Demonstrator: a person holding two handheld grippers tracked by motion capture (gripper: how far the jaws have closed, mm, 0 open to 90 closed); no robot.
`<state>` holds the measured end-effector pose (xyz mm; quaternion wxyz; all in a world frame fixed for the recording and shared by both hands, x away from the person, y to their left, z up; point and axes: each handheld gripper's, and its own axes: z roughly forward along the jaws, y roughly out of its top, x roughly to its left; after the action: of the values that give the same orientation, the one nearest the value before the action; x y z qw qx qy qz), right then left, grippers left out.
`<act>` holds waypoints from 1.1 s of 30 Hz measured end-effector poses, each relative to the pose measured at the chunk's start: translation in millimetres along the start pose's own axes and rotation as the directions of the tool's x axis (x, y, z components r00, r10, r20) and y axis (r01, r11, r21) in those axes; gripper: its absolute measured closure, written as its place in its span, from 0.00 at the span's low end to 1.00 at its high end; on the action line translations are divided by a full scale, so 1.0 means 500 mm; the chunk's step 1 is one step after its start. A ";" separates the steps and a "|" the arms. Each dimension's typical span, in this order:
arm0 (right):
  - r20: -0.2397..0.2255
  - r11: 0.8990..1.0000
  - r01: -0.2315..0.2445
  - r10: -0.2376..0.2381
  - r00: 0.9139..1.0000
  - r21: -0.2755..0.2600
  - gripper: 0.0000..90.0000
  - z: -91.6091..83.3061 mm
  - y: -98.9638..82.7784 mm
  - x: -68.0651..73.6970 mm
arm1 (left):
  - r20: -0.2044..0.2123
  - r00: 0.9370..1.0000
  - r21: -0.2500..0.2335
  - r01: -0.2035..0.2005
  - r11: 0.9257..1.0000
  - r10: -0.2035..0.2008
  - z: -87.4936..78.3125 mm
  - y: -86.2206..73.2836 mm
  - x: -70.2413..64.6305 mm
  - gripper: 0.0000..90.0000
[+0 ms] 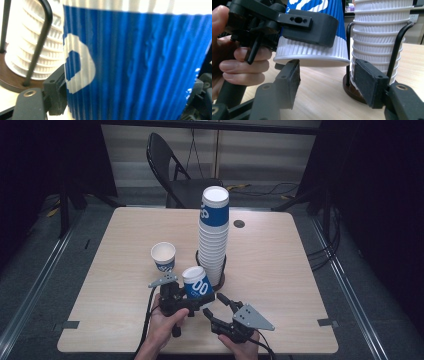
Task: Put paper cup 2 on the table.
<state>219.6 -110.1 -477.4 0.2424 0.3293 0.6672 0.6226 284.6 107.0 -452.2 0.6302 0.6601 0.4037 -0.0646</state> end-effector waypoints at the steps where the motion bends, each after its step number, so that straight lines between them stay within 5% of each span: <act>1: 0.003 1.000 0.005 -0.005 1.000 -0.007 0.43 0.001 0.000 0.001 | 0.014 1.000 -0.004 0.021 1.000 -0.021 0.000 -0.001 0.001 0.21; 5: 0.016 0.999 0.021 -0.020 1.000 -0.039 0.45 0.002 0.000 0.002 | 0.031 0.996 -0.005 0.080 0.997 -0.079 0.000 -0.003 0.004 0.21; 13: 0.026 0.994 0.058 -0.056 0.998 -0.087 0.51 0.009 -0.003 0.006 | 0.055 0.990 0.024 0.131 0.991 -0.132 -0.002 -0.011 0.005 0.21; 15: 0.023 0.995 0.052 -0.050 0.998 -0.087 0.53 0.013 -0.004 0.006 | 0.079 0.984 0.026 0.159 0.987 -0.160 -0.001 -0.015 0.002 0.21; 33: 0.035 0.987 0.057 -0.052 0.998 -0.147 0.71 0.029 0.003 -0.001 | 0.168 0.968 0.062 0.180 0.982 -0.188 0.014 -0.030 -0.024 0.20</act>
<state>231.0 -100.6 -477.6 0.2934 0.3016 0.6239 0.6585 270.4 93.4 -458.2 0.6388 0.6259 0.4056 -0.1891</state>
